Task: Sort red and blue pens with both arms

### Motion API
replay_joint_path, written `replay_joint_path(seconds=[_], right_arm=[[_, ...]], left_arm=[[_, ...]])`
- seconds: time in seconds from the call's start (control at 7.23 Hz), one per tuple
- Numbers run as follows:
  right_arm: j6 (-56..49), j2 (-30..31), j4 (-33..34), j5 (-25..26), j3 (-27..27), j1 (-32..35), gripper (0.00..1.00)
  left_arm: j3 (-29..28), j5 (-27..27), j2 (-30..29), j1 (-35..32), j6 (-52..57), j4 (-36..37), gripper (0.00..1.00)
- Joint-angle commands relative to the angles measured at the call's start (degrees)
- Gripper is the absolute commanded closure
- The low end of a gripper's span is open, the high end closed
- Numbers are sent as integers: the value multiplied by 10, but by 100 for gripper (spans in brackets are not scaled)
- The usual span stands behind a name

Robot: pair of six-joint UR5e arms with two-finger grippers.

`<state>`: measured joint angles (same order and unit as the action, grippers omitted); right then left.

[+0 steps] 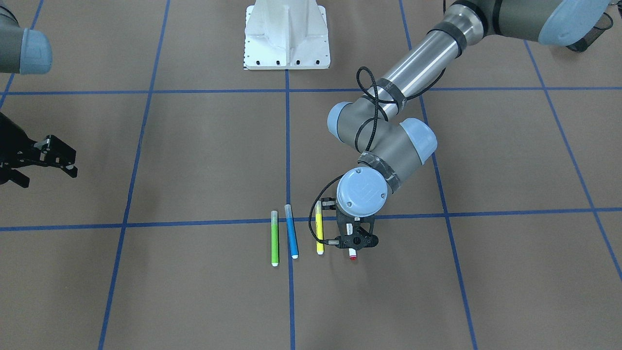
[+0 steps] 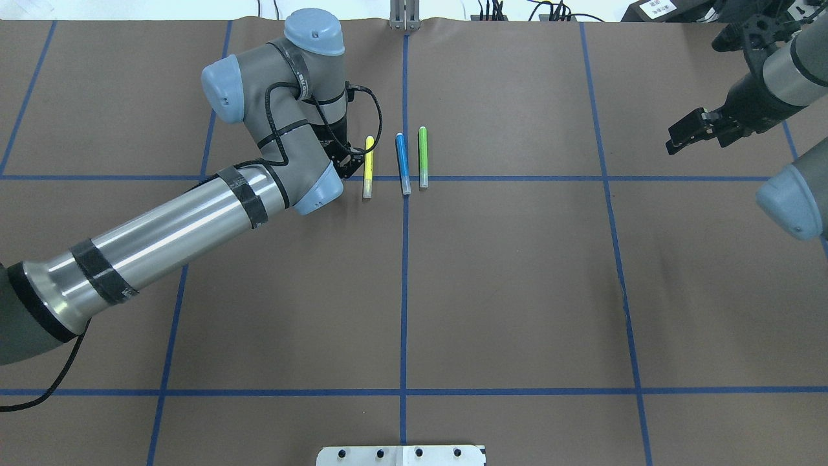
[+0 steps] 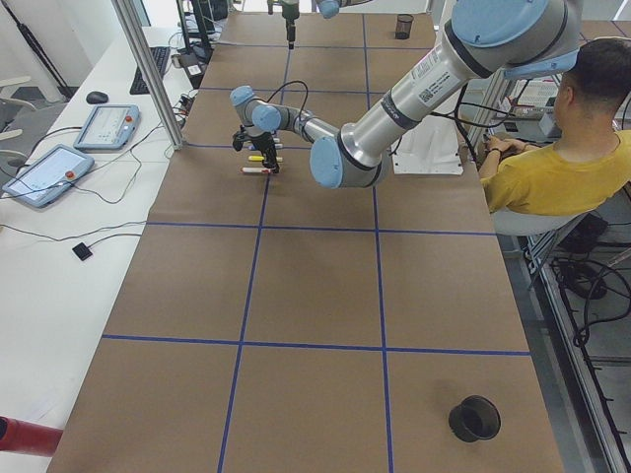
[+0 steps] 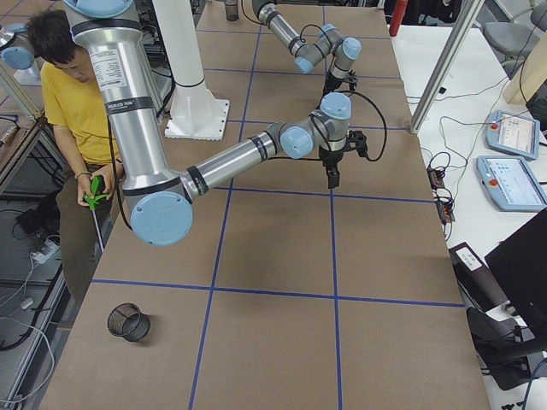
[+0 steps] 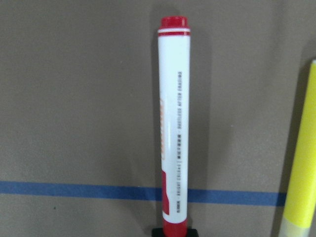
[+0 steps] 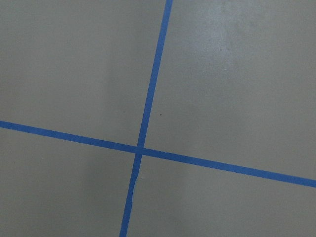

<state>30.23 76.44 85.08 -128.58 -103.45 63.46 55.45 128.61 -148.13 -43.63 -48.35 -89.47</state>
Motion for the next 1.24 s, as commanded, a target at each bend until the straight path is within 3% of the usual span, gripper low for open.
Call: replay_joint_path(seconds=[0.0, 0.28, 0.69, 1.11], right_arm=[[0, 0, 0, 0, 0, 0, 1], [0, 1, 0, -1, -1, 0, 1], [0, 6, 0, -2, -4, 0, 1], [0, 8, 0, -2, -4, 0, 1]], left_arm=[[77, 16, 18, -17, 1, 52, 100], [203, 17, 58, -20, 14, 149, 100], [484, 10, 193, -45, 182, 373, 100], [695, -80, 333, -62, 347, 517, 100]])
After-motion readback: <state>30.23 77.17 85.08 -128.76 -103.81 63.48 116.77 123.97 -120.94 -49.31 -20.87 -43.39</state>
